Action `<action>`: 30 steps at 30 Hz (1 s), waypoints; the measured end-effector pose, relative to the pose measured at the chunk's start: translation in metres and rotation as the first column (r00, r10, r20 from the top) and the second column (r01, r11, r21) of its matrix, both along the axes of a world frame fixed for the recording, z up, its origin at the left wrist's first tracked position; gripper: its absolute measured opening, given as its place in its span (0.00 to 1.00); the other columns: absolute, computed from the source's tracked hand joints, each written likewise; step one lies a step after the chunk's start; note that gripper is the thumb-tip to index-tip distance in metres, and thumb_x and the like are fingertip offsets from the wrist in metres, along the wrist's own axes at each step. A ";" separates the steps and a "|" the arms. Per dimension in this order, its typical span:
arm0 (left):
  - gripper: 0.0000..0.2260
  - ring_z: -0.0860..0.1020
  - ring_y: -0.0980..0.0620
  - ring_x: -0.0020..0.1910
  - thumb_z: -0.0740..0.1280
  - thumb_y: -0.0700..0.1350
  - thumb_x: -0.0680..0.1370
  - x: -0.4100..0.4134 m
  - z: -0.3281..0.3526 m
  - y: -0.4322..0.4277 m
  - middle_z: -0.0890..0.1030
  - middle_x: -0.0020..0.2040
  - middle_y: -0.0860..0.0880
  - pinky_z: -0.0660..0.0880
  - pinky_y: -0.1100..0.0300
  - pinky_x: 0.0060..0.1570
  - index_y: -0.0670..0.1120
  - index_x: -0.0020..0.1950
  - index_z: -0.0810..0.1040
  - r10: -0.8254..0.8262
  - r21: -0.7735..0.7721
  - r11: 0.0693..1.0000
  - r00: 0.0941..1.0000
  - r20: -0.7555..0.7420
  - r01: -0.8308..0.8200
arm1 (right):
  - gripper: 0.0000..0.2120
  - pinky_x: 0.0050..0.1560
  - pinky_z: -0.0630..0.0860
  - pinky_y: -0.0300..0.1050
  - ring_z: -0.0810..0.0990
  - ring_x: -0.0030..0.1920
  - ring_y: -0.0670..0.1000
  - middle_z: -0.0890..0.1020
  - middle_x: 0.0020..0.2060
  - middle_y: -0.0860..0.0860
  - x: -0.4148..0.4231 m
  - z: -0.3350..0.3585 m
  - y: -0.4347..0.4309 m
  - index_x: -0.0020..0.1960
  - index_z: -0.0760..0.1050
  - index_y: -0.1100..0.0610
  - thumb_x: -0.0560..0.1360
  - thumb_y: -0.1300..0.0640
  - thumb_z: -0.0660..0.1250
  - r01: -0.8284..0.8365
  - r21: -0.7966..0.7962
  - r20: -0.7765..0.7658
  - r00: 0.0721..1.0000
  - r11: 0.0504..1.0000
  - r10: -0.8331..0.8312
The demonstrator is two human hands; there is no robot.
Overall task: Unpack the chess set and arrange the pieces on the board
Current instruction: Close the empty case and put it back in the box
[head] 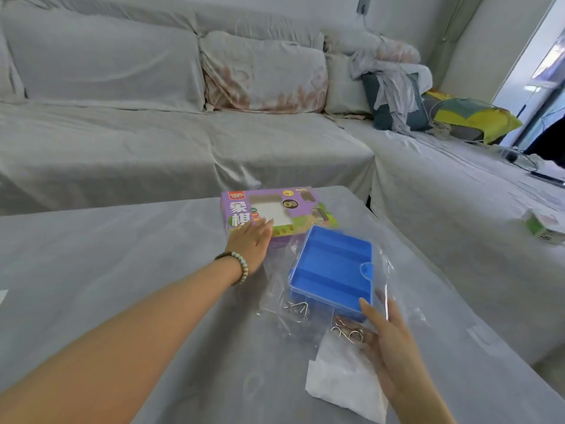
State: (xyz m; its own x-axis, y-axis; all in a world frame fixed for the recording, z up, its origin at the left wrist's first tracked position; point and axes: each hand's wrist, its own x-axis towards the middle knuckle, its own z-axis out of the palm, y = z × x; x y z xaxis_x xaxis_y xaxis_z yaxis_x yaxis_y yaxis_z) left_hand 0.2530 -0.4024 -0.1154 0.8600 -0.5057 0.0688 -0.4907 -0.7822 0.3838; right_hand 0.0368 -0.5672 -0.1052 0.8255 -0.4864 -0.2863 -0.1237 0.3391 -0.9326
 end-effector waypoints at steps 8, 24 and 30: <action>0.21 0.50 0.51 0.75 0.41 0.53 0.82 0.004 -0.018 0.033 0.54 0.76 0.54 0.45 0.55 0.72 0.56 0.76 0.52 0.061 0.148 0.987 0.997 0.052 -0.068 | 0.18 0.57 0.76 0.60 0.84 0.47 0.58 0.83 0.52 0.54 0.003 -0.003 -0.002 0.63 0.69 0.43 0.77 0.59 0.64 -0.010 -0.017 -0.010 1.000 1.000 0.009; 0.40 0.66 0.45 0.69 0.32 0.68 0.74 -0.096 -0.013 0.264 0.72 0.68 0.49 0.56 0.55 0.69 0.49 0.68 0.71 0.009 0.282 0.957 0.975 0.222 -0.073 | 0.22 0.44 0.76 0.49 0.84 0.42 0.54 0.84 0.49 0.57 -0.040 0.020 0.022 0.70 0.64 0.43 0.78 0.57 0.62 -0.157 -0.082 -0.012 0.988 0.984 0.157; 0.41 0.57 0.49 0.73 0.33 0.70 0.69 -0.133 -0.004 0.171 0.63 0.74 0.50 0.52 0.53 0.72 0.52 0.73 0.61 0.082 0.040 0.996 0.992 0.093 -0.086 | 0.22 0.55 0.75 0.58 0.83 0.41 0.57 0.85 0.44 0.54 -0.062 0.012 0.016 0.69 0.65 0.44 0.78 0.59 0.62 -0.196 -0.106 -0.077 0.979 0.975 0.188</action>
